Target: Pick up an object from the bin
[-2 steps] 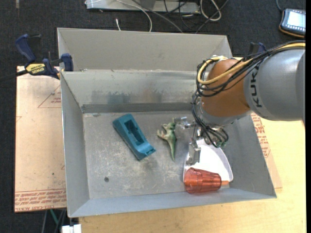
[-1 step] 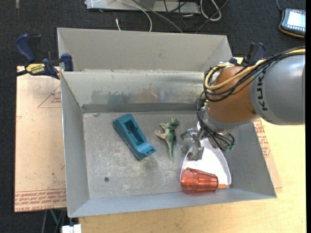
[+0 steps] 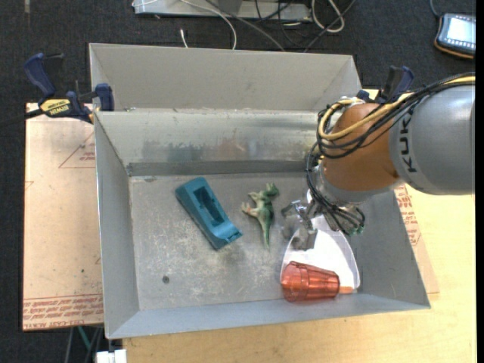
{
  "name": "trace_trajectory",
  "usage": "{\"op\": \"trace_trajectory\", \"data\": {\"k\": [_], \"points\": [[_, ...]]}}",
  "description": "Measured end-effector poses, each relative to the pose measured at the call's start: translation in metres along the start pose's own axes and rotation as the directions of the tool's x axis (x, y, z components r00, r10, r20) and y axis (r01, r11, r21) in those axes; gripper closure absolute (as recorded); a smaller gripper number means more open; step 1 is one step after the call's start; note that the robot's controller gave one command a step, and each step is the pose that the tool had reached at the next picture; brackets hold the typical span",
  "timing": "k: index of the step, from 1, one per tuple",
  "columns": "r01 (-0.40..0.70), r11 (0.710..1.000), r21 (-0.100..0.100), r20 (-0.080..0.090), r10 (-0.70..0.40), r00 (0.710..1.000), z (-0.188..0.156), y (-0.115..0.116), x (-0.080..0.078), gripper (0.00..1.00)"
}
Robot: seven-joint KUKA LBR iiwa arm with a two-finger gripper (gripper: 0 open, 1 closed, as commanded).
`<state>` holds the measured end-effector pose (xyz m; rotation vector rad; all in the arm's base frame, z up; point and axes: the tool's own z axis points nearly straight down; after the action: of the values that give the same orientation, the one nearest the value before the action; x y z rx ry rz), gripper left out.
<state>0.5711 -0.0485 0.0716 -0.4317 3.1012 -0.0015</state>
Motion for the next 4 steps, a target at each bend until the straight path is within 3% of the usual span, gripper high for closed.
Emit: {"op": "trace_trajectory", "data": {"k": [1,2,3,4], "points": [[0.008,1.0,-0.001,-0.002,-0.008,1.0,-0.096,0.008,0.003,1.0],[-0.012,1.0,0.0,0.004,0.012,1.0,-0.09,0.005,0.008,1.0],[0.031,1.0,-0.001,0.003,-0.031,1.0,-0.163,0.003,0.016,1.0],[-0.008,1.0,-0.003,0.007,0.008,1.0,-0.108,0.012,0.024,1.0]]}}
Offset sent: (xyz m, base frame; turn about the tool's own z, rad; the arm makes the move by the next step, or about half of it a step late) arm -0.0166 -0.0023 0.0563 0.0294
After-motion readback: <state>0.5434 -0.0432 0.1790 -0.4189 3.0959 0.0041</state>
